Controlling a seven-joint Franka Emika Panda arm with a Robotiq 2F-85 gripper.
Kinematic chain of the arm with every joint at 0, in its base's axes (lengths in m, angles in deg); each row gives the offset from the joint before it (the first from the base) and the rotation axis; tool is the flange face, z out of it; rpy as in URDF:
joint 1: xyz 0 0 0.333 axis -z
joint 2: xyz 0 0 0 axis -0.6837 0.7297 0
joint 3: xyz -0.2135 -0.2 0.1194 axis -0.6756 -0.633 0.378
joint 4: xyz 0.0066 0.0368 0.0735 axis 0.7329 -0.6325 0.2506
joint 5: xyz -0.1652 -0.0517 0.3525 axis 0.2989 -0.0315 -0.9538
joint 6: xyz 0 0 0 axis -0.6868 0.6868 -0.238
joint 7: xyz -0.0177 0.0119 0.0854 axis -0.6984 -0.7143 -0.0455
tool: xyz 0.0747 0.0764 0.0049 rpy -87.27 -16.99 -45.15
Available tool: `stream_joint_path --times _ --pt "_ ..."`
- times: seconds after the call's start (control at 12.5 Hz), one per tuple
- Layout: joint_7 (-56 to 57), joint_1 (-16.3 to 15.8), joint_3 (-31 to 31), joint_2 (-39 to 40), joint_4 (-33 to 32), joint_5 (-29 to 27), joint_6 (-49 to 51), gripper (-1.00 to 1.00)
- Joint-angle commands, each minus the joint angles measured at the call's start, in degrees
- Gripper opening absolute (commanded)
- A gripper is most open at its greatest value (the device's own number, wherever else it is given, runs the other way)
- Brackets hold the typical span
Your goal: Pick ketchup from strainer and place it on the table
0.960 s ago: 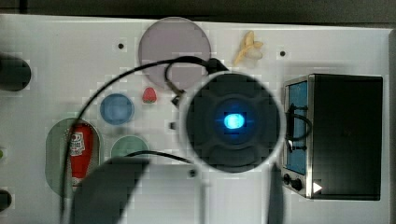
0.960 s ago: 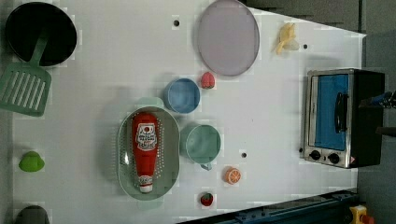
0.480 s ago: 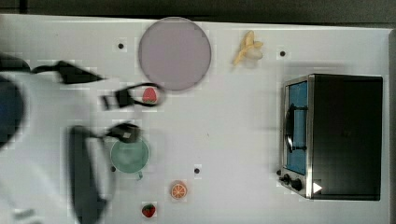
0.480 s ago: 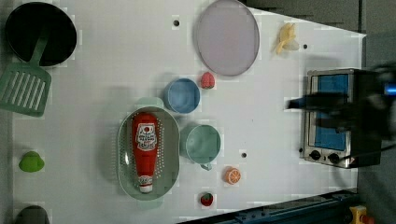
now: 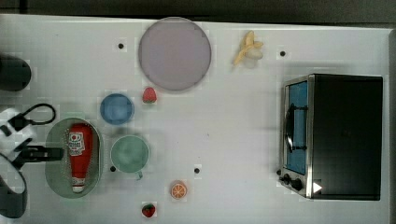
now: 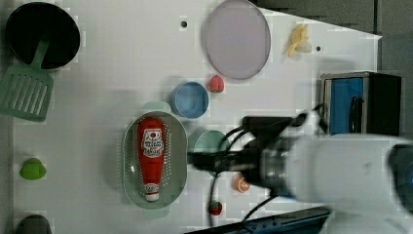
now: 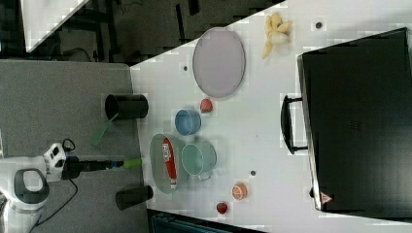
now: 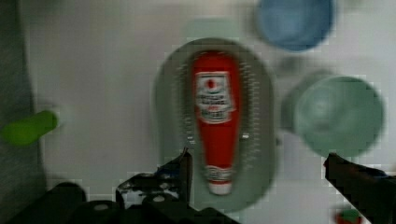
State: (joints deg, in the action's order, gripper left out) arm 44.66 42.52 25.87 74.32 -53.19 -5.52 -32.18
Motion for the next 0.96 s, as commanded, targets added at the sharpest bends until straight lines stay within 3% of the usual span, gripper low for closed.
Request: stream_joint_path --times 0.08,0.48,0.96 --pt "-4.83 1.58 0.59 2.71 -3.21 3.99 -6.31 1.0" --pt "-10.03 0.18 0.62 13.39 -7.74 14.39 -20.83 1.0" --pt "-18.46 -0.95 -0.9 26.18 -7.84 26.84 -30.42 1.0"
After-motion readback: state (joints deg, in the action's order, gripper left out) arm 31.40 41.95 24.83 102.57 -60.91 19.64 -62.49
